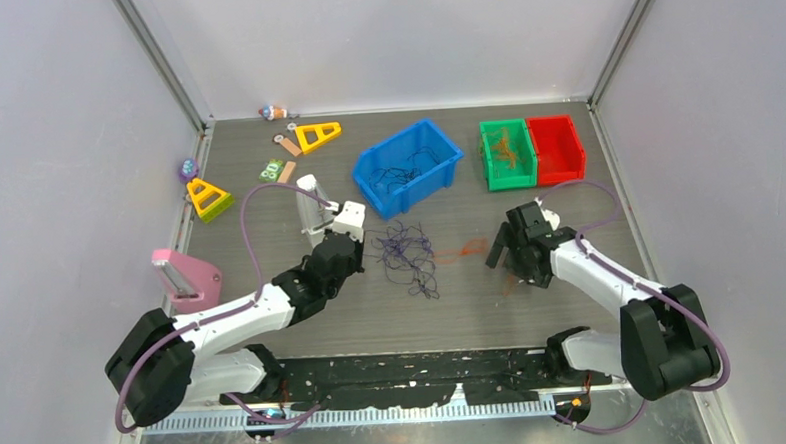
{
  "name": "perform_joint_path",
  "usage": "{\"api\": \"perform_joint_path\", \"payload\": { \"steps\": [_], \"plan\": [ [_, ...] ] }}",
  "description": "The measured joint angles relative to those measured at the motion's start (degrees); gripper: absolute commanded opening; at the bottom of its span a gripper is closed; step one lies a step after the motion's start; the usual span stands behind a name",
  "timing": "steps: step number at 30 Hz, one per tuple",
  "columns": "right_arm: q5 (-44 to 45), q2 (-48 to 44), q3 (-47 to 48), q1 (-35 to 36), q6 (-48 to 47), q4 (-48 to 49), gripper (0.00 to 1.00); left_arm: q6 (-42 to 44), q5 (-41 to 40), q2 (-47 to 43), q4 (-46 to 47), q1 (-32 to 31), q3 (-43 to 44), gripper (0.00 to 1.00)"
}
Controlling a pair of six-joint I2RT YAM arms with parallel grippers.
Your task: Untangle the cables
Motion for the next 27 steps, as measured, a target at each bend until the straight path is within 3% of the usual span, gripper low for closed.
{"api": "perform_joint_path", "payload": {
  "steps": [1,2,3,4,5,6,13,22,27],
  "plan": [
    [-0.2,0.5,-0.4,0.6,0.8,0.7,0.94,0.0,0.0,0.0,0.0,0.0,0.0,0.0],
    [-0.4,1.2,-0.6,1.2,1.6,1.4,0.83,0.0,0.0,0.0,0.0,0.0,0.0,0.0],
    [-0.2,2.1,-0.7,1.6,1.9,1.9,0.54,0.0,0.0,0.0,0.0,0.0,0.0,0.0],
    [0.1,2.6,-0.4,2.0,2.1,2.0,0.39,0.0,0.0,0.0,0.0,0.0,0.0,0.0],
    [0.2,3.0,-0.3,2.3,2.5,2.8,0.16,0.0,0.0,0.0,0.0,0.0,0.0,0.0],
    [0.2,3.8,-0.2,2.4,3.5,3.5,0.08,0.0,0.0,0.0,0.0,0.0,0.0,0.0],
    [5.3,3.5,2.4,2.0,4.8,0.3,0.05,-0.4,-5.3,0.0,-1.3,0.0,0.0,0.0],
    [17.3,-12.8,6.5,-15.0,4.3,-5.7,0.05,-9.9,-19.4,-3.3,-8.9,4.1,0.0,0.0],
    [24.7,-21.3,6.6,-19.3,6.2,-9.6,0.05,-18.4,-22.7,-4.4,-16.3,8.9,0.0,0.0]
  ]
}}
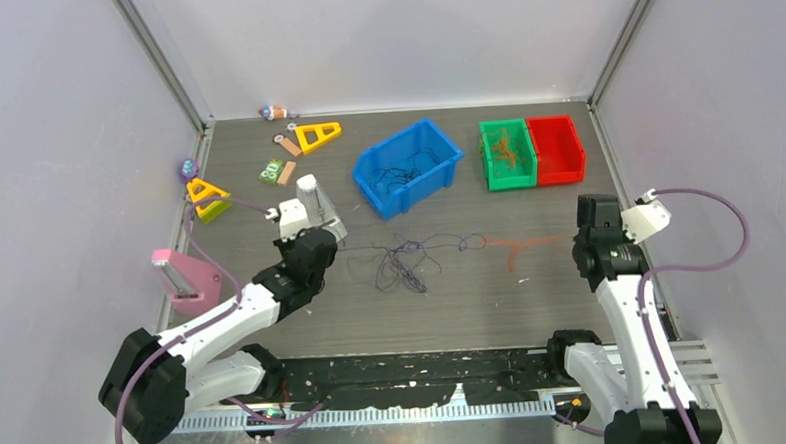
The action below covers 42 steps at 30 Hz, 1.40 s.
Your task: Untangle the cables
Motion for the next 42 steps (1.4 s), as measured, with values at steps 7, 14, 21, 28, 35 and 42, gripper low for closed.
{"api": "perform_joint_path", "payload": {
  "steps": [7,14,21,28,35,42],
  "plan": [
    [3.7,-6.4,-0.3,0.0,0.9,-1.2,0.05,-6.1,-4.0,-2.8,-4.4,0.5,-0.2,0.0],
    [-13.1,-2.9,-3.0,-0.1,-8.4,6.1,0.05,5.5,8.9,-2.9,4.6,0.1,-1.9,0.38],
    [-33.7,-2.4,-5.7,-0.1,-16.0,12.8,0.05,18.6,27.4,-1.5,16.5,-6.5,-3.7,0.84],
    [-39.6,-2.8,-1.8,-0.1,-18.7,13.5,0.05,25.0,40.7,9.4,13.9,-9.1,7.1,0.93],
    [-41.8,-2.8,-0.4,-0.1,-19.0,14.6,0.05,29.5,54.1,29.4,3.0,-9.3,30.7,0.93],
    [-42.6,-2.8,0.0,-0.1,-18.8,14.6,0.06,31.5,65.5,43.3,-8.1,-9.4,41.9,0.84]
  ]
}}
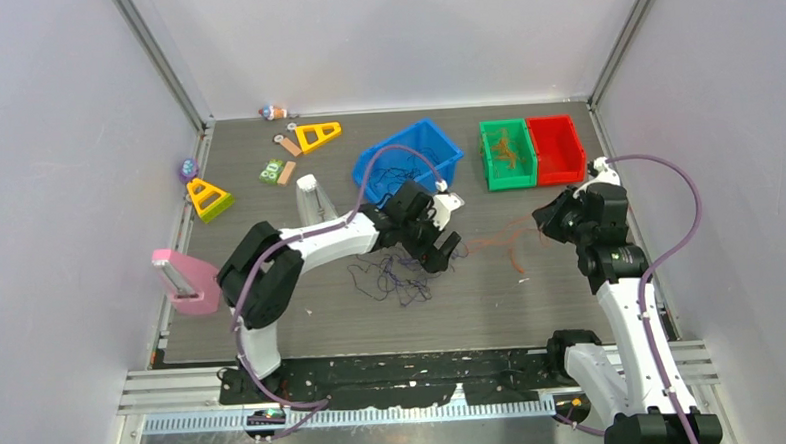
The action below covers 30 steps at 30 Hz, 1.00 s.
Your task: Untangle the cables
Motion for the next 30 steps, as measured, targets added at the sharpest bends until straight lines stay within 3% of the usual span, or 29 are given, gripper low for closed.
{"api": "perform_joint_path", "payload": {
  "steps": [5,7,9,11,12,18,23,30],
  "plan": [
    [-0.2,0.0,0.5,0.0,0.3,0.2,0.05,0.4,1.6,4.7,-4.9,0.0,3.0,0.78],
    [-0.2,0.0,0.5,0.0,0.4,0.2,0.05,0.4,1.5,6.6,-5.9,0.0,4.7,0.68],
    [-0.2,0.0,0.5,0.0,0.5,0.2,0.05,0.1,0.9,7.9,-6.6,0.0,5.6,0.42],
    [0.2,0.0,0.6,0.0,0.9,0.1,0.05,-0.5,-0.2,8.5,-6.8,-0.2,6.4,0.07],
    [0.7,0.0,0.7,0.0,1.1,0.0,0.05,-0.9,-1.0,8.7,-7.1,-0.2,6.7,0.0],
    [12.2,-0.2,3.5,0.1,3.9,-3.8,0.05,-2.4,-10.8,6.8,-6.2,-0.2,3.3,0.0],
    [24.1,-0.3,6.5,0.3,7.2,-8.9,0.05,-6.5,-19.0,-6.0,-2.6,1.3,-11.3,0.0],
    [37.9,-0.7,7.0,0.2,12.7,-13.0,0.05,-14.4,-25.1,-26.4,3.6,12.6,-27.7,0.0]
  ]
}}
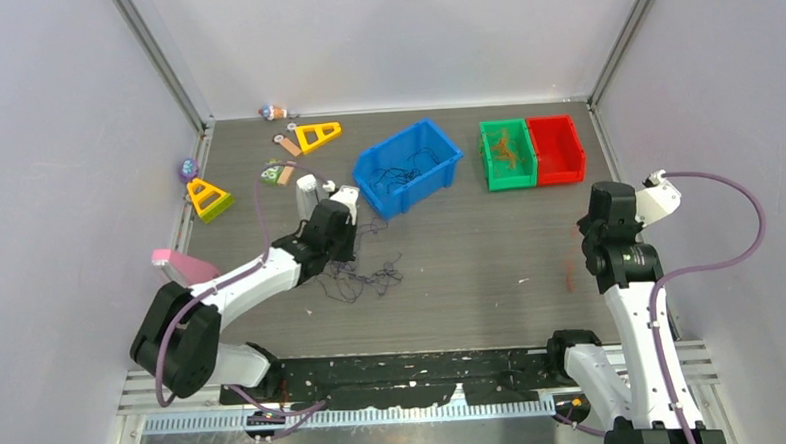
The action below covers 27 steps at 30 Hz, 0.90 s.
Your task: Untangle the cables
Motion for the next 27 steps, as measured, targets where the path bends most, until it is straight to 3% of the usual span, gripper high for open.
{"api": "perform_joint_path", "payload": {
  "steps": [4,10,15,27],
  "plan": [
    [-0.2,-1.6,-1.4,-0.2,-0.1,1.1,0.05,-1.4,0.8,-2.1,3.3,0.8,-4.3,0.0],
    [-14.6,2.9,-2.9,-0.2,-3.0,6.5,0.05,-1.8,5.6,-1.3,7.2,0.6,-5.0,0.0],
    [-21.6,8.3,-0.8,-0.2,-4.4,8.3,0.05,-1.7,7.6,-2.1,10.8,0.6,-6.2,0.0],
    [-32.8,22.1,25.7,0.2,-5.3,15.8,0.05,-1.7,11.9,-4.0,15.6,0.6,-9.0,0.0]
  ]
}}
